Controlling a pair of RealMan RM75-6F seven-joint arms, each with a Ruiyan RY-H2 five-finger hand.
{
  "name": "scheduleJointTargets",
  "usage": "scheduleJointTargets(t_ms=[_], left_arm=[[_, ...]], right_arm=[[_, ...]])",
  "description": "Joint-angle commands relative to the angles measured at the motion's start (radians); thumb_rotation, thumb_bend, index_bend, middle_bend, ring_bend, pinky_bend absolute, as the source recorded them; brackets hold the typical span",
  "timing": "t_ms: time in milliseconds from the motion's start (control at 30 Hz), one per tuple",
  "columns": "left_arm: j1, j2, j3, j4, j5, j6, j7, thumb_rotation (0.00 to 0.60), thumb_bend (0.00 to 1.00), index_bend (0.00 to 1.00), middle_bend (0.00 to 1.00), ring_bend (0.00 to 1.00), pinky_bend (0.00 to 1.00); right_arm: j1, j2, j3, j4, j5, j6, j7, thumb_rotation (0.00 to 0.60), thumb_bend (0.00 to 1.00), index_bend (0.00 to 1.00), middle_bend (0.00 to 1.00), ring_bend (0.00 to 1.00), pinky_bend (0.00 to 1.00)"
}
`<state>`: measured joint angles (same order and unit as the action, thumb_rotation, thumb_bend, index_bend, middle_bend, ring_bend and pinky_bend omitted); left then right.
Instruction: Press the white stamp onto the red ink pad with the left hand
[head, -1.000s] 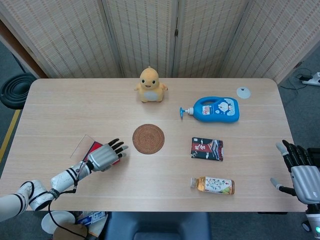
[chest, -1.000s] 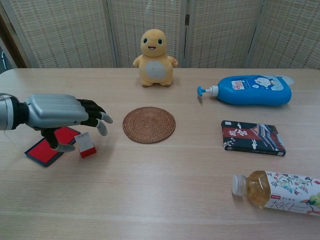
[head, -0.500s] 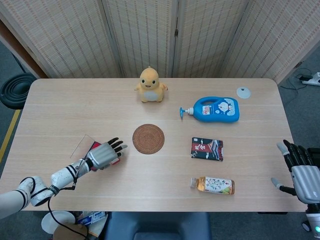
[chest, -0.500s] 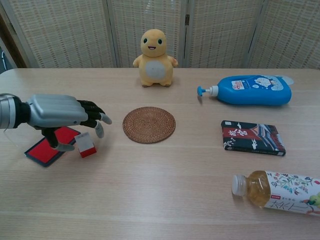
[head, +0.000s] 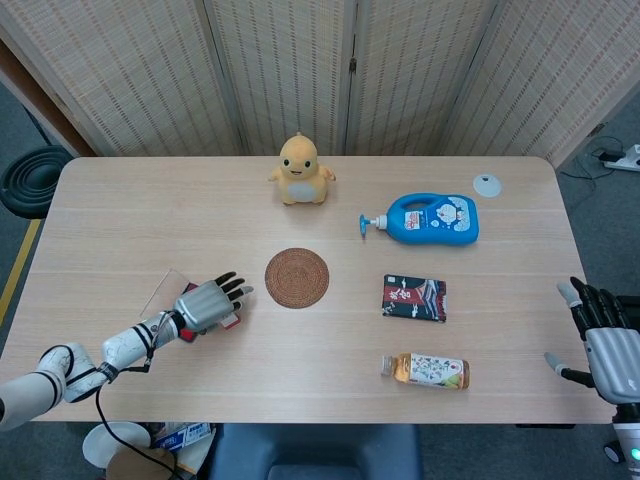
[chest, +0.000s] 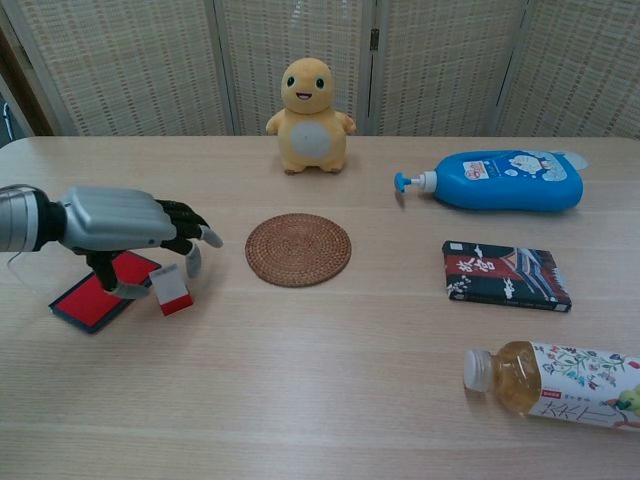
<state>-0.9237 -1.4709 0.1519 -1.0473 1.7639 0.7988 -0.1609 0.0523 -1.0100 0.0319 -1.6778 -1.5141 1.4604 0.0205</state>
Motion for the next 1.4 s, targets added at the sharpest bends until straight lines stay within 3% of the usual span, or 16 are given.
scheduleJointTargets(t_ms=[33,1067,1167,1300,1400], left_arm=[[-0.002,0.001,0.002,-0.004,-0.001,0.001,0.002,0.600,0.33,0.30,0.00,0.00,0.00],[-0.006,0.003,0.012,-0.022,-0.034,0.000,0.036,0.600,0.33,0.48,0.03,0.00,0.00],[-0.002,0.004,0.010,-0.025,-0.038,0.009,0.041,0.600,0.33,0.50,0.09,0.00,0.00],[0.004,0.009,0.006,-0.032,-0.043,0.021,0.054,0.600,0.33,0.58,0.25,0.04,0.01],[0.009,0.015,0.003,-0.041,-0.046,0.033,0.064,0.600,0.33,0.62,0.32,0.11,0.08]], right_arm=[[0.000,0.000,0.000,0.000,0.000,0.001,0.001,0.600,0.19,0.00,0.00,0.00,0.00],[-0.006,0.003,0.002,0.001,-0.005,0.012,0.009,0.600,0.19,0.00,0.00,0.00,0.00],[-0.006,0.003,0.002,0.002,-0.004,0.011,0.009,0.600,0.19,0.00,0.00,0.00,0.00],[-0.005,0.004,0.002,0.002,-0.003,0.010,0.011,0.600,0.19,0.00,0.00,0.00,0.00],[-0.005,0.004,0.001,0.002,-0.005,0.009,0.010,0.600,0.19,0.00,0.00,0.00,0.00]])
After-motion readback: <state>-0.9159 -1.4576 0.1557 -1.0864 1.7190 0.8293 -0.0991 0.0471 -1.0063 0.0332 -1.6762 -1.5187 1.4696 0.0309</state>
